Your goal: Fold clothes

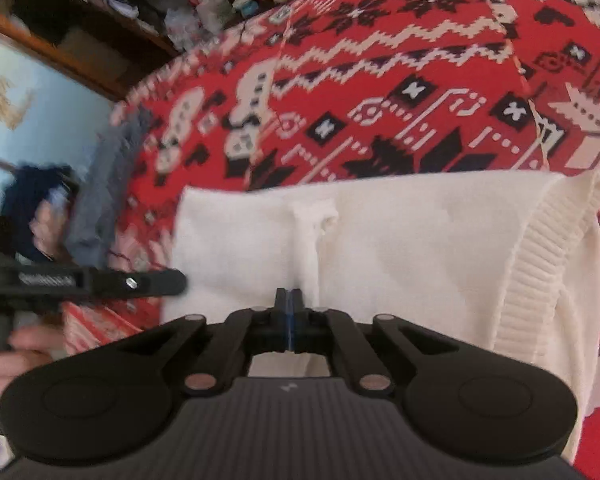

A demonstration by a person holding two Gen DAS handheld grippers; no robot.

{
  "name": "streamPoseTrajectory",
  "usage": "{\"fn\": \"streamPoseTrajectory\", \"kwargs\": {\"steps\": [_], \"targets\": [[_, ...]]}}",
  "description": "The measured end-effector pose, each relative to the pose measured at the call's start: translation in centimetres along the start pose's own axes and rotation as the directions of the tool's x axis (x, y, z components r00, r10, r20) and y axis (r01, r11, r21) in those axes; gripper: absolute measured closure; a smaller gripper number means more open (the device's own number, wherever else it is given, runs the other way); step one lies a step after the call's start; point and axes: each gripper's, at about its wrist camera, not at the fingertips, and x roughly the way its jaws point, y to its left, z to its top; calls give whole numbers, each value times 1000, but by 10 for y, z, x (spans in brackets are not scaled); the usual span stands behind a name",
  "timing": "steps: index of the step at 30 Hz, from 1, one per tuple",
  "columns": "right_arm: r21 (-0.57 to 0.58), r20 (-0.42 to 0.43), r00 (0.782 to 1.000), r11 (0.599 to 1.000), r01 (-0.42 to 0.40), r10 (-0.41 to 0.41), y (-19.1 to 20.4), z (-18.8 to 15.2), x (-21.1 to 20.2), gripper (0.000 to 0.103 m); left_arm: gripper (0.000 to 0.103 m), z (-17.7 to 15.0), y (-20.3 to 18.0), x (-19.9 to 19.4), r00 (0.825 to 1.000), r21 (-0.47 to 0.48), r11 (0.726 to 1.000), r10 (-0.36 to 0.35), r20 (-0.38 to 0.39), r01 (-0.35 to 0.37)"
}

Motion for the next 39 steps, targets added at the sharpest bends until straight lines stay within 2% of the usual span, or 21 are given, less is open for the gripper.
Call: {"fn": "streamPoseTrajectory", "kwargs": {"steps": [4, 6, 10, 11, 12, 15, 18, 21, 23, 24, 25, 30, 32, 35, 37, 39], "targets": [[35, 75, 994, 996, -87, 84, -1, 8, -9, 96, 97, 13, -11, -5, 996, 13, 998, -69, 48, 69], [40, 90, 990, 993, -110, 106, 6, 12, -5, 96, 97, 19, -14, 3, 996, 6, 997, -73, 47, 73], [82, 88, 994, 994, -75, 68, 8, 18, 17, 96, 97, 29, -6, 23, 999, -43, 999, -6, 34, 8], [97, 82, 995, 993, -60, 52, 5, 18, 23, 97, 100, 29, 0, 25, 999, -68, 998, 1, 37, 2], [99, 86, 995, 994, -52, 43, 2, 18, 25, 103, 100, 29, 5, 26, 999, -91, 996, 7, 40, -3], [122, 94, 995, 991, -49, 37, -9, 18, 28, 103, 100, 29, 12, 21, 999, -103, 995, -7, 48, 12], [128, 96, 995, 991, -50, 37, -17, 19, 24, 103, 100, 29, 11, 11, 990, -67, 993, 102, 98, -95], [130, 96, 995, 991, -43, 30, -17, 19, 24, 103, 96, 31, 26, 2, 984, -93, 988, 132, 123, -121], [131, 103, 994, 990, -51, 38, -15, 18, 18, 103, 96, 33, 37, -3, 993, -121, 993, 33, 117, -19], [126, 111, 993, 990, -62, 48, -14, 18, 15, 95, 96, 33, 38, -6, 992, -118, 993, 16, 128, -1], [120, 119, 991, 990, -68, 54, -13, 18, 12, 95, 96, 34, 39, -9, 991, -115, 993, -1, 137, 17], [101, 147, 986, 990, -100, 85, -12, 18, 2, 95, 96, 34, 32, -6, 992, -106, 993, -46, 117, 58], [97, 139, 985, 989, -112, 98, -12, 17, 0, 92, 95, 34, 32, -1, 993, -123, 990, -52, 105, 65], [79, 118, 988, 990, -114, 104, -6, 15, -7, 87, 85, 34, 42, 3, 993, -203, 975, -77, 91, 95], [82, 109, 989, 990, -113, 104, -1, 19, -11, 81, 84, 29, 49, 1, 991, -260, 958, -99, 93, 120], [83, 65, 991, 989, -120, 115, 9, 35, -7, 77, 82, 24, 53, -1, 989, -283, 949, -119, 93, 141]]}}
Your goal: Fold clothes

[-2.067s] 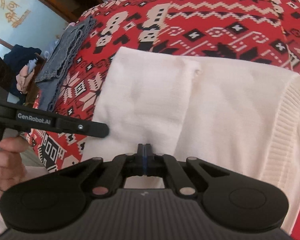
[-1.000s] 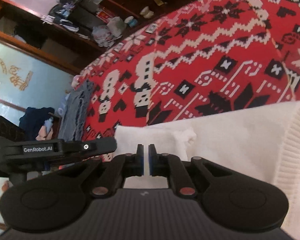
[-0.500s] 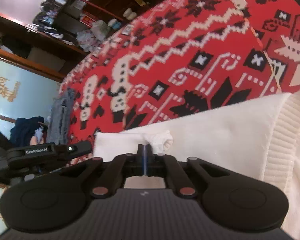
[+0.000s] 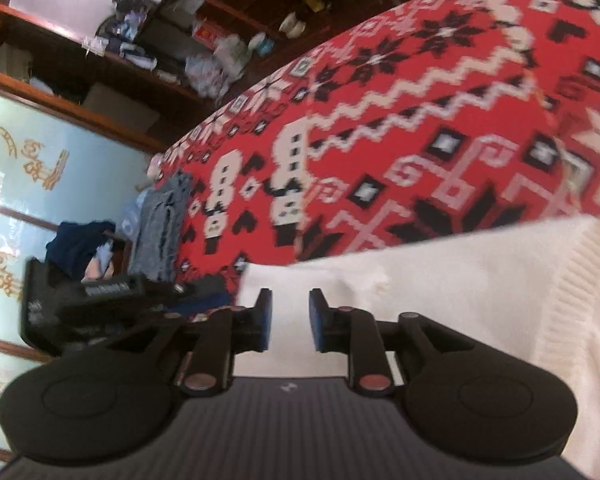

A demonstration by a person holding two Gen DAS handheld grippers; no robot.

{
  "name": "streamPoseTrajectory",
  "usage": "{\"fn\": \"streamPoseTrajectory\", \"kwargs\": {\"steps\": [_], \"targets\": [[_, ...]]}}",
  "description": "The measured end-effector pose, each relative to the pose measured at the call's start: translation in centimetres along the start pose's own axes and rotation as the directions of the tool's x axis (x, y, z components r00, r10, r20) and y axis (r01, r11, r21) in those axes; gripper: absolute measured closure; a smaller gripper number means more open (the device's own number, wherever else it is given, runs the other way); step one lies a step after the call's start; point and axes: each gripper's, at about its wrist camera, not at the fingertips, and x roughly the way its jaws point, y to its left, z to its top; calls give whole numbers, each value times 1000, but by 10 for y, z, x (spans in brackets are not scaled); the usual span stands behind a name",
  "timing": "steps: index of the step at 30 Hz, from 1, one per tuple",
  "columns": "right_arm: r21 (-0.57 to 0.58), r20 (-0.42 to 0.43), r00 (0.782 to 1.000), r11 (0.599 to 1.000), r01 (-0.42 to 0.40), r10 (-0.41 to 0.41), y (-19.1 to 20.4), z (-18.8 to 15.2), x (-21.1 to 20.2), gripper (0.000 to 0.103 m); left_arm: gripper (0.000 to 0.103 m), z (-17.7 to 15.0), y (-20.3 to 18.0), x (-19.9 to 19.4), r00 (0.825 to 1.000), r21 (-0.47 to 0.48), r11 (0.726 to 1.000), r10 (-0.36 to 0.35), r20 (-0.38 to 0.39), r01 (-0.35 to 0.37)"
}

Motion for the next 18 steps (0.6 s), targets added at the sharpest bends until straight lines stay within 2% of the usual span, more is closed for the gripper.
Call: {"fn": "streamPoseTrajectory", "kwargs": {"steps": [2, 4, 6, 7, 9, 13, 18], "targets": [[-9, -62, 998, 1000, 23, -23, 17, 21, 11, 75, 75, -3, 4, -3, 1000, -23, 1000, -15, -4, 15], [-30, -124, 990, 998, 58, -61, 37, 42, 25, 71, 75, -5, 10, -5, 999, -52, 998, -34, -15, 33], [-64, -200, 973, 993, 103, -114, 61, 64, 45, 68, 75, -4, 18, -7, 999, -89, 995, -50, -10, 49], [-88, -247, 958, 988, 129, -148, 71, 73, 58, 67, 75, -3, 21, -7, 999, -92, 995, -48, -13, 46], [-133, -338, 914, 973, 189, -224, 86, 89, 86, 67, 75, -1, 25, -7, 998, -94, 994, -53, -20, 51], [-227, -466, 799, 924, 308, -381, 100, 99, 136, 67, 75, 1, 30, -3, 992, -84, 991, -108, -59, 103], [-295, -570, 686, 892, 343, -452, 105, 96, 173, 67, 75, -1, 27, 6, 991, -42, 994, -108, -80, 104]]}}
